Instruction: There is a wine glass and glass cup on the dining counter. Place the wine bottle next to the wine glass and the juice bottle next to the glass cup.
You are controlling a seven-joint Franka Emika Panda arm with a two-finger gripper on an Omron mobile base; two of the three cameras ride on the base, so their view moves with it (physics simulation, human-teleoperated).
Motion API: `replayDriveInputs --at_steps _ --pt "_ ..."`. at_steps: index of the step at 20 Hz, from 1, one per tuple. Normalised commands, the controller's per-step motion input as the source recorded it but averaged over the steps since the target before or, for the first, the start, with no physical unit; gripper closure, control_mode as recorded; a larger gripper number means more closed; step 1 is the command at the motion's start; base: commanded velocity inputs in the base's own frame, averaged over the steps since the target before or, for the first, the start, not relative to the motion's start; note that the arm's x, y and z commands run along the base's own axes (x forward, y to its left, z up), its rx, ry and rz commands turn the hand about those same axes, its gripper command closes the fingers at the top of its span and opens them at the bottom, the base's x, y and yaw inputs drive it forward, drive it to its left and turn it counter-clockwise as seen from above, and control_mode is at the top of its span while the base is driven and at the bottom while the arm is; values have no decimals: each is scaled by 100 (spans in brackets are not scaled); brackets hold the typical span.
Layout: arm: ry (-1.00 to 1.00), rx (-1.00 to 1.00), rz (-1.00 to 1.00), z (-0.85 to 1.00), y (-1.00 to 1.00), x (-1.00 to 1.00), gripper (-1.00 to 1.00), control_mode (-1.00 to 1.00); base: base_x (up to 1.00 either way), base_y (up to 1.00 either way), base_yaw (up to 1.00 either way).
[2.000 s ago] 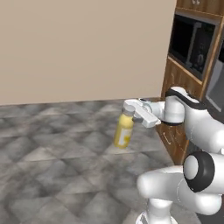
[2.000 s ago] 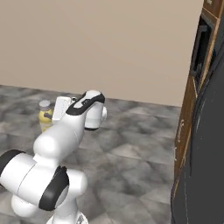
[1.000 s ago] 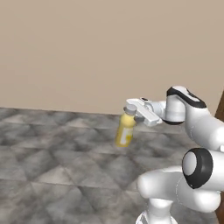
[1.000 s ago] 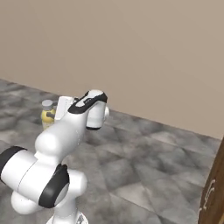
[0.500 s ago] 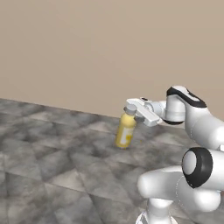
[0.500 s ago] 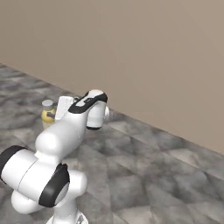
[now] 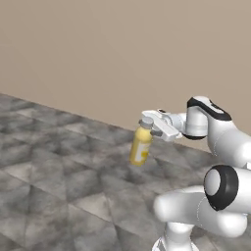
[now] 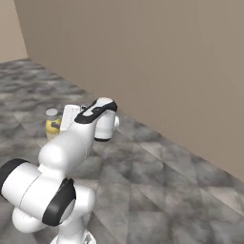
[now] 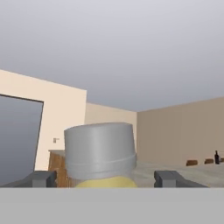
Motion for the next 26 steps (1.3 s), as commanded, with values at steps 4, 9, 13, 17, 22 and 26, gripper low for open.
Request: replayDriveInputs --at_steps 4,9,13,17,22,26 --pt "0 0 0 0 0 0 100 100 64 1 35" --pt "0 0 0 0 0 0 100 100 65 1 33" --pt "0 0 0 0 0 0 100 100 71 2 29" --pt "0 0 0 0 0 0 100 100 79 1 22" --pt "0 0 0 0 0 0 100 100 86 0 11" --pt "0 0 0 0 0 0 100 100 88 0 6"
